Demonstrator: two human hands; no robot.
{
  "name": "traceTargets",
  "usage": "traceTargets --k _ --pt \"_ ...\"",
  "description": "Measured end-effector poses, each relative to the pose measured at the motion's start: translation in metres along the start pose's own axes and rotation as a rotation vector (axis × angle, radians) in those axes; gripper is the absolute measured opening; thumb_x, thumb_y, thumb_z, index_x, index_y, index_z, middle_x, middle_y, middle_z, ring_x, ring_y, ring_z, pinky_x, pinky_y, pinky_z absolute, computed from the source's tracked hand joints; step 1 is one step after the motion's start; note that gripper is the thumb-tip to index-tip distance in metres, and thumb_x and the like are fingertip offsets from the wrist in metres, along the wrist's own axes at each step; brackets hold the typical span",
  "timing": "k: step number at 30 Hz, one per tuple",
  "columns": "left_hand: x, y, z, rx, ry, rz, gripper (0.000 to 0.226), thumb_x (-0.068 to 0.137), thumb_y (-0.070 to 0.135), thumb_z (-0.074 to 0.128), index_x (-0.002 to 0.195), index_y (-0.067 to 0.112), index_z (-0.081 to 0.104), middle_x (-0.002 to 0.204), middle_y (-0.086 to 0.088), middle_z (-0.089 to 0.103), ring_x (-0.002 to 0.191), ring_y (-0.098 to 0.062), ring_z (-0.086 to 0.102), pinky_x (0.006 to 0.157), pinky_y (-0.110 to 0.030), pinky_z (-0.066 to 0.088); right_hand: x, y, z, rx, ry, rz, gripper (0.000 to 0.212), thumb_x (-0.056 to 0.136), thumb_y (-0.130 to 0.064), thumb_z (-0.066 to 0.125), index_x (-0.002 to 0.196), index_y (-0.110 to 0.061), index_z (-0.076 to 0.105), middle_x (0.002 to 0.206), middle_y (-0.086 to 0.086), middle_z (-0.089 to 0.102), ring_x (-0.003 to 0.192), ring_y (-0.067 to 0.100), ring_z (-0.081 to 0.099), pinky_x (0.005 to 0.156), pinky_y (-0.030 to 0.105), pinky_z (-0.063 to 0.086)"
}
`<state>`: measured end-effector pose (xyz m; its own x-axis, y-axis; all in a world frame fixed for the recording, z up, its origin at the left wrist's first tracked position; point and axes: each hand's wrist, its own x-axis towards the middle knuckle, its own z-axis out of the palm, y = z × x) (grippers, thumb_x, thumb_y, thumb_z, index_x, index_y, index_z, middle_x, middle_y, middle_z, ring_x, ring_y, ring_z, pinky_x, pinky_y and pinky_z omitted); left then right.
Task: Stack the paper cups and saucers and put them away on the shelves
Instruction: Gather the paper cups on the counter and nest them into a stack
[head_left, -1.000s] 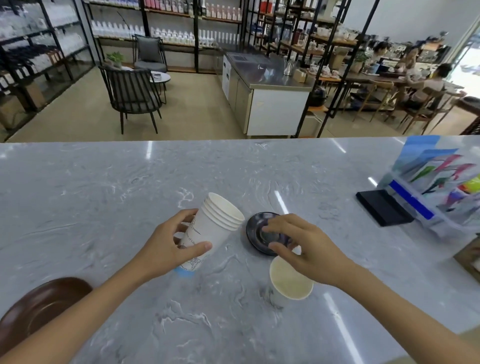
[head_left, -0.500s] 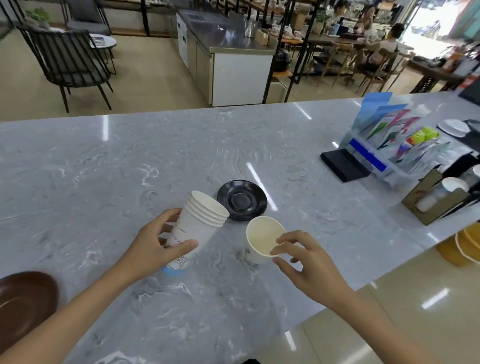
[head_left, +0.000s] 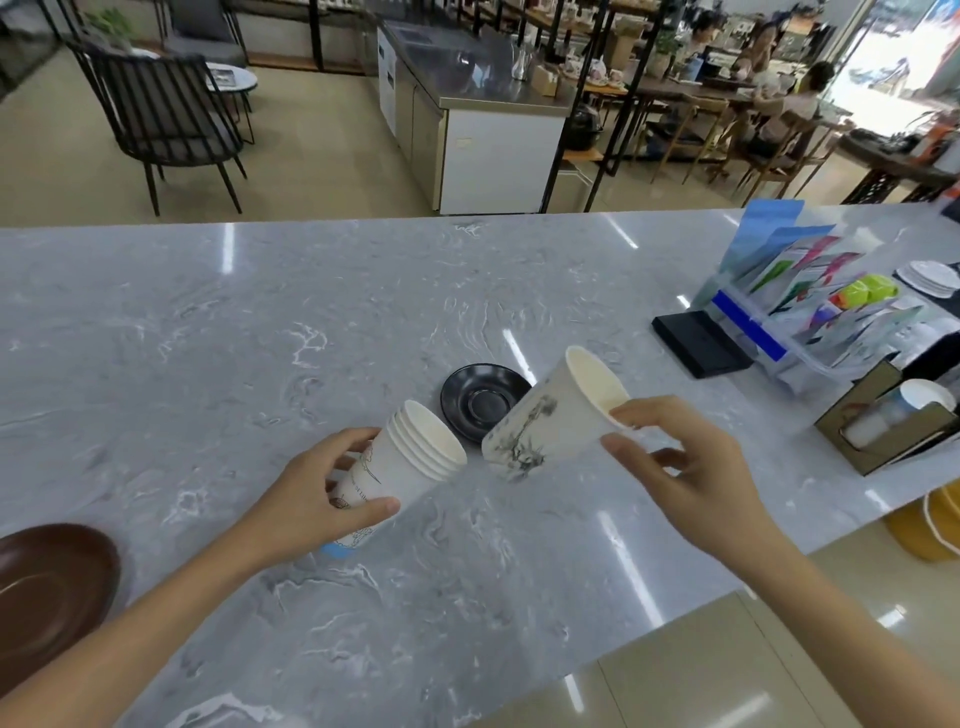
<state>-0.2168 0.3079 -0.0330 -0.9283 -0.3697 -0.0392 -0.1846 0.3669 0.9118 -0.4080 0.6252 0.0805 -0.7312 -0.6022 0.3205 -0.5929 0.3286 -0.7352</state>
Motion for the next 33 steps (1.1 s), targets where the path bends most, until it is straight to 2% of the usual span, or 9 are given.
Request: traceTargets --k 3,8,11,13,16,25,27,29,33 --pt "0.001 0.008 0.003 0.024 0.021 0.046 0.070 0.060 0.054 0.088 0.122 0.061 0.054 0.115 0.034 0.062 0.104 0.002 0.066 0.074 -0.020 0.059 0.019 -0.016 -0.012 0.057 0.008 0.049 0.026 0.087 -0.033 0.069 0.109 -0.018 0.072 0.110 -0.002 0.071 0.099 0.017 0.067 0.073 0.049 0.060" --pt "0.003 0.021 0.007 0.052 0.065 0.114 0.071 0.064 0.050 0.089 0.124 0.060 0.053 0.119 0.036 0.058 0.111 0.009 0.060 0.077 -0.009 0.054 0.036 -0.030 -0.003 0.150 -0.052 0.073 0.020 0.090 -0.022 0.071 0.108 -0.014 0.072 0.108 0.006 0.071 0.096 0.019 0.069 0.077 0.048 0.063" --pt "0.002 0.028 0.005 0.092 0.091 0.163 0.073 0.065 0.046 0.090 0.126 0.057 0.052 0.123 0.033 0.059 0.115 0.008 0.058 0.085 -0.005 0.049 0.041 -0.031 0.008 0.180 -0.094 0.057 0.022 0.088 -0.029 0.070 0.106 -0.016 0.073 0.105 0.003 0.072 0.094 0.020 0.070 0.074 0.049 0.063" --pt "0.000 0.029 0.003 0.117 0.109 0.181 0.075 0.065 0.044 0.090 0.130 0.051 0.053 0.124 0.030 0.059 0.116 0.005 0.058 0.088 -0.004 0.047 0.045 -0.030 0.013 0.219 -0.104 0.049 0.024 0.086 -0.035 0.069 0.103 -0.019 0.073 0.102 -0.002 0.073 0.096 0.018 0.070 0.075 0.044 0.064" --pt "-0.004 0.030 -0.001 0.120 0.126 0.173 0.078 0.066 0.045 0.090 0.134 0.046 0.053 0.126 0.030 0.059 0.117 0.005 0.058 0.087 -0.005 0.049 0.051 -0.026 0.020 0.258 -0.114 0.040 0.012 0.090 -0.028 0.070 0.100 -0.024 0.074 0.101 -0.005 0.074 0.102 0.016 0.070 0.076 0.041 0.065" --pt "-0.009 0.041 -0.004 0.091 0.176 0.182 0.078 0.065 0.050 0.088 0.134 0.048 0.052 0.126 0.028 0.060 0.119 0.001 0.058 0.089 -0.007 0.049 0.046 -0.018 0.048 0.273 -0.231 0.064 0.012 0.091 -0.020 0.074 0.102 -0.025 0.076 0.097 0.004 0.073 0.095 0.027 0.068 0.073 0.056 0.059" --pt "-0.010 0.043 -0.004 0.076 0.176 0.184 0.077 0.066 0.050 0.088 0.135 0.047 0.053 0.127 0.027 0.060 0.119 0.001 0.058 0.089 -0.008 0.050 0.040 -0.017 0.059 0.251 -0.251 0.045 0.015 0.091 -0.020 0.075 0.104 -0.026 0.075 0.096 -0.002 0.073 0.088 0.028 0.067 0.072 0.053 0.060" --pt "-0.010 0.044 -0.003 0.059 0.167 0.183 0.076 0.067 0.049 0.088 0.135 0.045 0.054 0.128 0.026 0.060 0.120 0.001 0.058 0.089 -0.009 0.050 0.033 -0.017 0.070 0.242 -0.265 0.003 0.017 0.090 -0.024 0.075 0.106 -0.028 0.075 0.095 -0.011 0.073 0.081 0.018 0.067 0.069 0.040 0.060" --pt "-0.012 0.046 0.000 0.029 0.167 0.171 0.073 0.069 0.048 0.087 0.135 0.045 0.055 0.128 0.028 0.061 0.118 0.001 0.059 0.086 -0.011 0.053 0.023 -0.020 0.088 0.205 -0.254 -0.091 0.029 0.089 -0.036 0.069 0.116 -0.027 0.073 0.106 -0.016 0.074 0.092 0.012 0.070 0.068 0.023 0.057"
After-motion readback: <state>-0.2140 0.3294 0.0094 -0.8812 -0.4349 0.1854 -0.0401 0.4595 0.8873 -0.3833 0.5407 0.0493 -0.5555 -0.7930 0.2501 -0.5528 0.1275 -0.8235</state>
